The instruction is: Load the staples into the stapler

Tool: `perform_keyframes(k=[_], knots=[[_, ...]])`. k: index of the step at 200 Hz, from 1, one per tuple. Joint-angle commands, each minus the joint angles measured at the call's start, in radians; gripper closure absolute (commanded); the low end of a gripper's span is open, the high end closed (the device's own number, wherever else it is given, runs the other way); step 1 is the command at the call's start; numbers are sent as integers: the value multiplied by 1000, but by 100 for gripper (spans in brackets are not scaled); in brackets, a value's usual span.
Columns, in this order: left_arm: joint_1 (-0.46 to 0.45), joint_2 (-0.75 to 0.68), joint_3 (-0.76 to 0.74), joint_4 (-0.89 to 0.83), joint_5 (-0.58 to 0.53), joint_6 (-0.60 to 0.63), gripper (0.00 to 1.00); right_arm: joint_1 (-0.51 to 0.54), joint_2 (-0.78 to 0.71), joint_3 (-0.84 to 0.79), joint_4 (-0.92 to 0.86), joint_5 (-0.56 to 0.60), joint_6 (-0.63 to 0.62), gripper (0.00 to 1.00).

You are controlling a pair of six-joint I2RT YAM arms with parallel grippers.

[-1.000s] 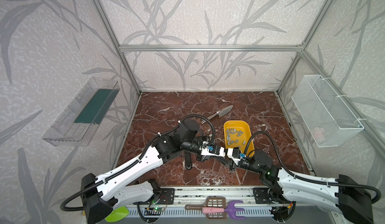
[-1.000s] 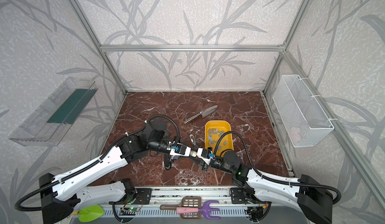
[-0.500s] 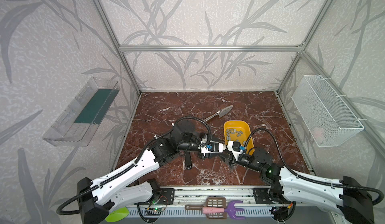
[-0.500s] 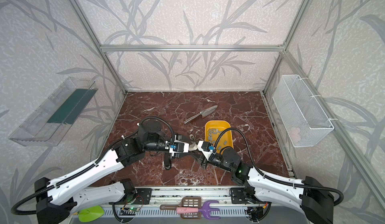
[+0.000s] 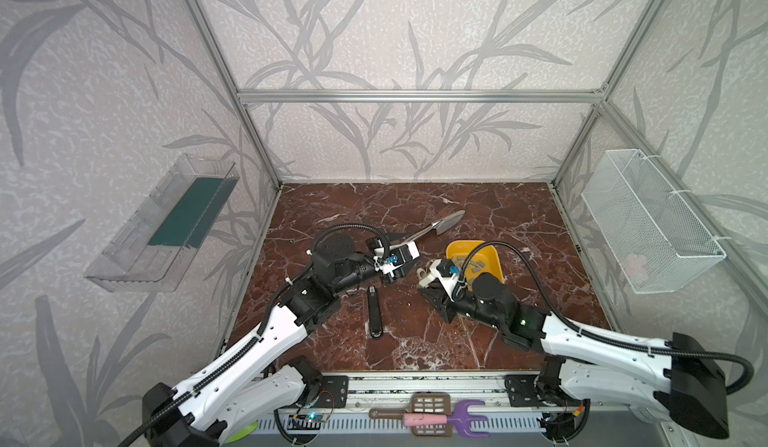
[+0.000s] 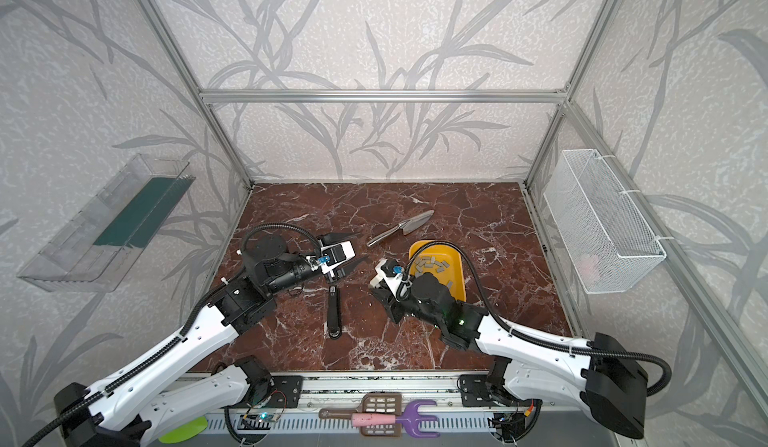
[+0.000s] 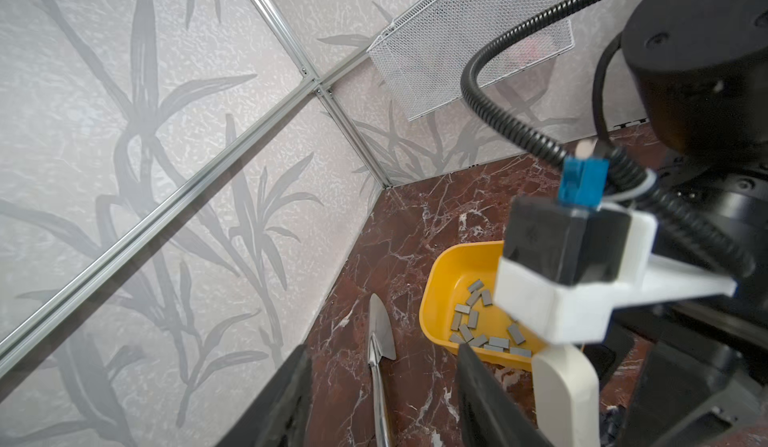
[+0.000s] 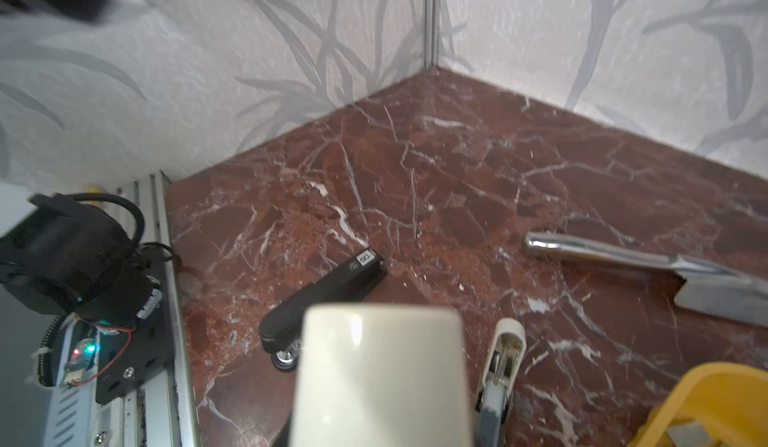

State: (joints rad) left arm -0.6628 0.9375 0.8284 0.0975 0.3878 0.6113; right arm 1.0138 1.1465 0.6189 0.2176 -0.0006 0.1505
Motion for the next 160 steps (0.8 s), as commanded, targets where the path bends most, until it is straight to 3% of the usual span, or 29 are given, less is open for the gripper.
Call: perform_keyframes(k=[1,44,81,141,160], knots=[[45,-7,-24,86,-90,22,43,3,144,114,-197,6,43,89],[116,19,-34,133,-196,51,44,3,471,336,-409,-8,54,97],[123,25,-32,157,-279,56,44,-2,647,432,-454,-23,87,100],[127,18,-46,149,-233,83,43,-21,708,454,-477,-32,112,100],[127,21,-47,151,-244,89,43,-21,708,446,-471,-28,120,93]])
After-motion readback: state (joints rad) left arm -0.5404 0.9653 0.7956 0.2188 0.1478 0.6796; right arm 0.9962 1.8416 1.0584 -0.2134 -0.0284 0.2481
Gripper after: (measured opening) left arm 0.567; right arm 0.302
